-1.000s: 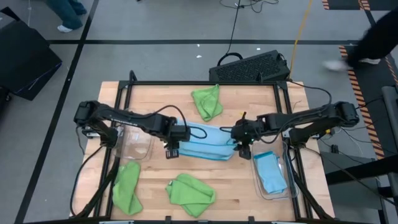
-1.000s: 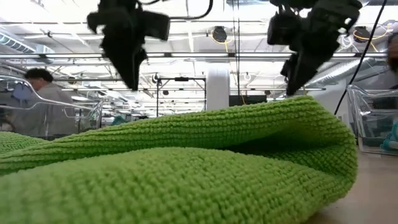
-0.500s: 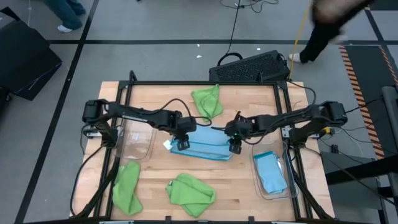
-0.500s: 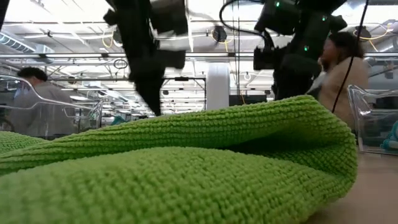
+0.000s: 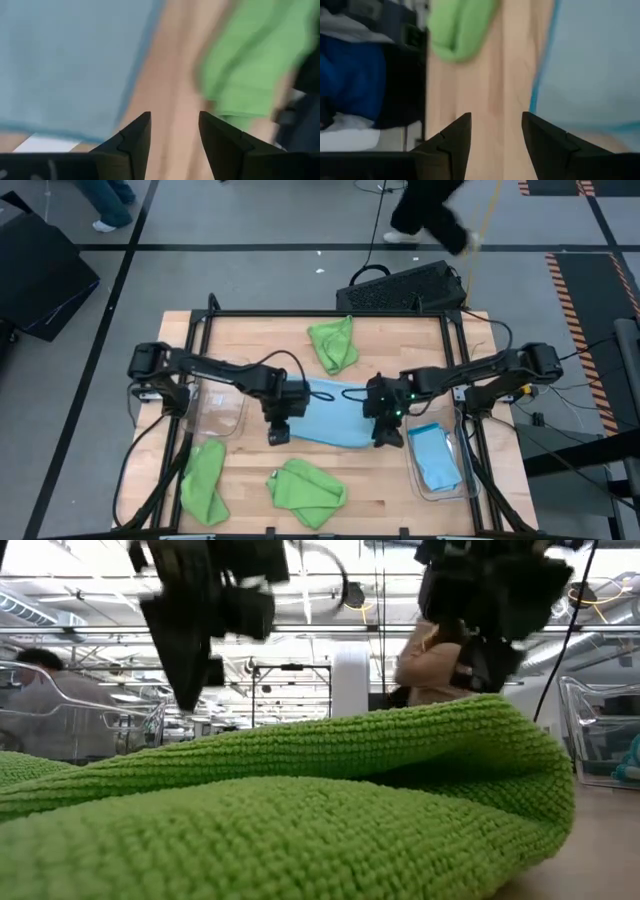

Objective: Sort microfiber towel by color & place in baskets
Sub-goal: Fold the blue microfiber towel

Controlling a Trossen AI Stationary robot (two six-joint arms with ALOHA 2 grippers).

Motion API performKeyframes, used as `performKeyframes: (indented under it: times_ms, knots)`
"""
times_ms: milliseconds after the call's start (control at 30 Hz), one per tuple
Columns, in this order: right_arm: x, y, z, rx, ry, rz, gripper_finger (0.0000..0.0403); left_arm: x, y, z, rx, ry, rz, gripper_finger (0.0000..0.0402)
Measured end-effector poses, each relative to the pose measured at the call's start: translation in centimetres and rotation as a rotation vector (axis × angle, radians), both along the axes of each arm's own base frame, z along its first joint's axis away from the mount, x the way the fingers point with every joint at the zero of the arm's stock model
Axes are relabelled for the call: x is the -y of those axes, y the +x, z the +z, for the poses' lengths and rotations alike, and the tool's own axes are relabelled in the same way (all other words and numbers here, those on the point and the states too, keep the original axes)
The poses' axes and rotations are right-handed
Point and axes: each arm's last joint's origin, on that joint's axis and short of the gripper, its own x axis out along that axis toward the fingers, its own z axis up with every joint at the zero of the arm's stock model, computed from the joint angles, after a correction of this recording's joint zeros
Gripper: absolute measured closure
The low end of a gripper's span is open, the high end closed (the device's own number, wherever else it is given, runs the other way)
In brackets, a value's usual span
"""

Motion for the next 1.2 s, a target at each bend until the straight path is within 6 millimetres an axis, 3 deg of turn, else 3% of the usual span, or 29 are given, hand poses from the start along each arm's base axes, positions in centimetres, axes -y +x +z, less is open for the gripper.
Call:
performKeyframes:
  times_ms: [133, 300, 533, 633, 733, 900, 1033, 1200]
  knots:
    - [0.6, 0.3, 0.7, 0.109, -0.182, -0.084, 0.0236, 0.4, -0.2, 1.5, 0.121, 0.081, -0.041, 0.0234]
    - [1.8, 0.7, 0.2, 0.108, -0.472, -0.286, 0.0236, -1.0, 0.2, 1.2, 0.125, 0.351, 0.102, 0.0234]
    - [2.0, 0.7, -1.1, 0.011, -0.478, -0.283, 0.0236, -2.1, 0.9, 0.9, 0.160, 0.416, 0.201, 0.0234]
    - [1.4, 0.5, -1.1, 0.018, -0.421, -0.181, 0.0236, -2.0, 0.5, 1.1, 0.135, 0.370, 0.193, 0.0234]
    - [-0.1, 0.1, -0.4, 0.132, -0.439, 0.034, 0.0236, -1.0, 0.2, 1.2, 0.129, 0.337, 0.131, 0.0234]
    - [-2.9, -0.5, 0.0, 0.342, -0.602, 0.399, 0.0236, 2.4, -0.9, 0.8, 0.163, 0.438, -0.283, 0.0234]
    - [-3.7, -0.5, -0.7, 0.371, -0.723, 0.517, 0.0236, 4.0, -1.9, -0.4, 0.173, 0.571, -0.516, 0.0234]
    - [-3.9, -0.2, -1.8, 0.357, -0.775, 0.582, 0.0236, 3.9, -2.9, -2.0, 0.114, 0.666, -0.507, 0.0234]
